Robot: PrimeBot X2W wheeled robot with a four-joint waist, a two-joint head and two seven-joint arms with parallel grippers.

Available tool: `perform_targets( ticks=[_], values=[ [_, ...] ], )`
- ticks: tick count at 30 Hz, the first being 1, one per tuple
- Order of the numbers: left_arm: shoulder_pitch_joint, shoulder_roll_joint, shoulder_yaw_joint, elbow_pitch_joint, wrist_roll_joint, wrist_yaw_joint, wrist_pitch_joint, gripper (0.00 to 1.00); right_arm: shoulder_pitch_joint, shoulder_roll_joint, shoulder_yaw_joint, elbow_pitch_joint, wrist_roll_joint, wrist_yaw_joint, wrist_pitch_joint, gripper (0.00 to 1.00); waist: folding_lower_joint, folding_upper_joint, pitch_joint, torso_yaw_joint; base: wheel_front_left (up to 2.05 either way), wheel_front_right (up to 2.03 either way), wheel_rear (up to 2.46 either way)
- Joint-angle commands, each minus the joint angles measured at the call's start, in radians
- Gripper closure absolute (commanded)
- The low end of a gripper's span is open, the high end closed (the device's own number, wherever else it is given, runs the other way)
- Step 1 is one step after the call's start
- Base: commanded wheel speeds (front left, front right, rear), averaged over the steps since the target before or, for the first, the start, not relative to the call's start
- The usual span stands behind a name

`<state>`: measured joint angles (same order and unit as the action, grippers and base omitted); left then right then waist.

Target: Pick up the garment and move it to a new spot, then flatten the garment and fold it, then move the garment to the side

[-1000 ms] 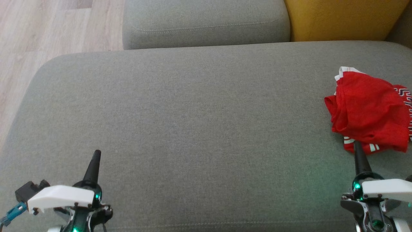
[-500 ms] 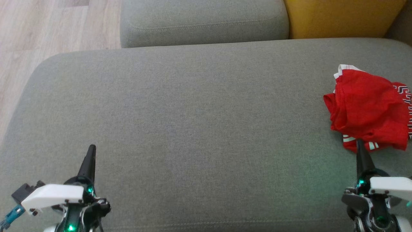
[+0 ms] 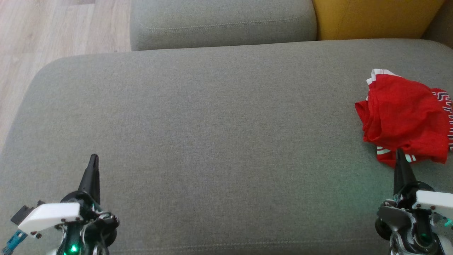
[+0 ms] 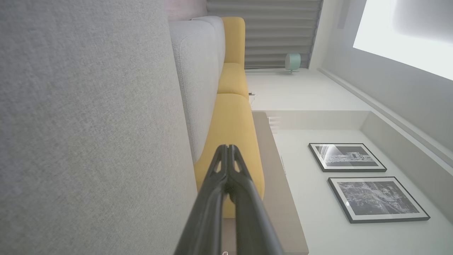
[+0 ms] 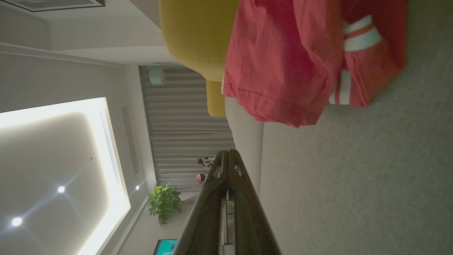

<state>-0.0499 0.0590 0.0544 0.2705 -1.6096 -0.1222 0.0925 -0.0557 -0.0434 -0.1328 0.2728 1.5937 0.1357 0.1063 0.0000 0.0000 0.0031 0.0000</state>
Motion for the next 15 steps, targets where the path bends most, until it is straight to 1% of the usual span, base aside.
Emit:
perform_targets(
  ticks=[1,15],
  values=[
    [-0.057,0.005,0.041,-0.026,-0.014,-0.008,0.006,1.0,-0.052,-0.007,0.019,-0.028,0.015,-0.005,0.007,1.0,0.0,0.0,0.0,0.0,0.0,0.0,0.0],
    [-0.057,0.002,0.045,-0.026,-0.011,-0.008,0.009,1.0,-0.052,-0.007,0.019,-0.028,0.015,-0.005,0.007,1.0,0.0,0.0,0.0,0.0,0.0,0.0,0.0]
  ],
)
